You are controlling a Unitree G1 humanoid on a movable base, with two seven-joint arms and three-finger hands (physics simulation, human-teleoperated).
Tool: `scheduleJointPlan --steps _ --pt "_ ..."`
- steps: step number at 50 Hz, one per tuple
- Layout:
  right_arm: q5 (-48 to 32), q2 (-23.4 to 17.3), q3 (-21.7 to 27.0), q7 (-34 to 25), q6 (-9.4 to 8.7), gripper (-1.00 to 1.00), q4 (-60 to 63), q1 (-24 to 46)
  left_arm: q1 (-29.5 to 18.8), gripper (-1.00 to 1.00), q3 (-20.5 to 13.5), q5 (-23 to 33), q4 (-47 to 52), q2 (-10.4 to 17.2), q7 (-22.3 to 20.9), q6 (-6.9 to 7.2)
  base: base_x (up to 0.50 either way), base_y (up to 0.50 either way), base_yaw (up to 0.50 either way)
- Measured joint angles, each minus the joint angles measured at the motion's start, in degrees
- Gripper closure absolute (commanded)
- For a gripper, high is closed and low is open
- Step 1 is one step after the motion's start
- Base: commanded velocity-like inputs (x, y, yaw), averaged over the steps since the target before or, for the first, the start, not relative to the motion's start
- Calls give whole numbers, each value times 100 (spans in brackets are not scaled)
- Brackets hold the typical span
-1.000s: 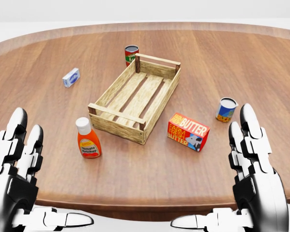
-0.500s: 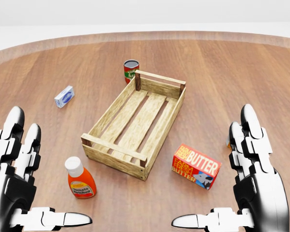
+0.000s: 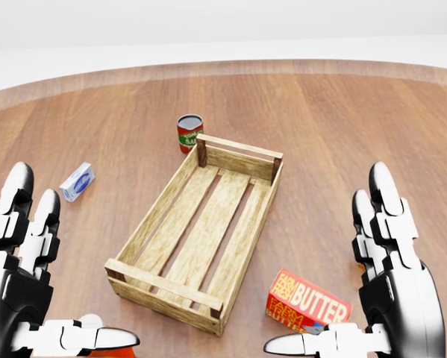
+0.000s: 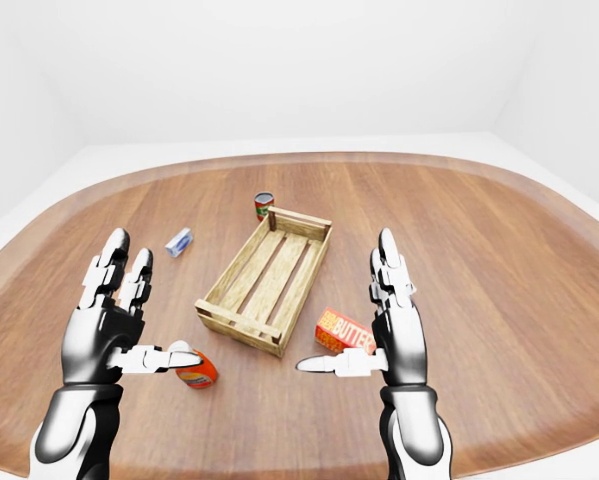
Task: Pick up the butter and put it in the tray.
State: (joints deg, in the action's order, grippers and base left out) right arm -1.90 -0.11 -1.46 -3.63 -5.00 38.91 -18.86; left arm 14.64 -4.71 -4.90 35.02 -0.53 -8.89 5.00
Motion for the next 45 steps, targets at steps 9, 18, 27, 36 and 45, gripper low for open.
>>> scheduleJointPlan --steps 9,18,27,36,45 --pt "-2 -1 -2 -3 0 -100 0 -23 8 -100 -5 -2 10 -3 -7 0 50 -2 0" --pt "58 14 23 3 0 -100 -5 -12 3 -100 -21 -11 27 -4 -10 0 26 -1 0" --pt "73 -5 153 -89 0 -100 -58 -198 -48 -100 -36 2 -52 1 8 0 0 0 0" --pt "-200 89 726 -629 0 -100 508 -391 -129 -100 -100 -11 -127 12 34 0 0 0 0" --pt "-588 409 1834 -1726 0 -100 1010 -503 -185 -100 -149 -14 -192 13 51 0 0 0 0"
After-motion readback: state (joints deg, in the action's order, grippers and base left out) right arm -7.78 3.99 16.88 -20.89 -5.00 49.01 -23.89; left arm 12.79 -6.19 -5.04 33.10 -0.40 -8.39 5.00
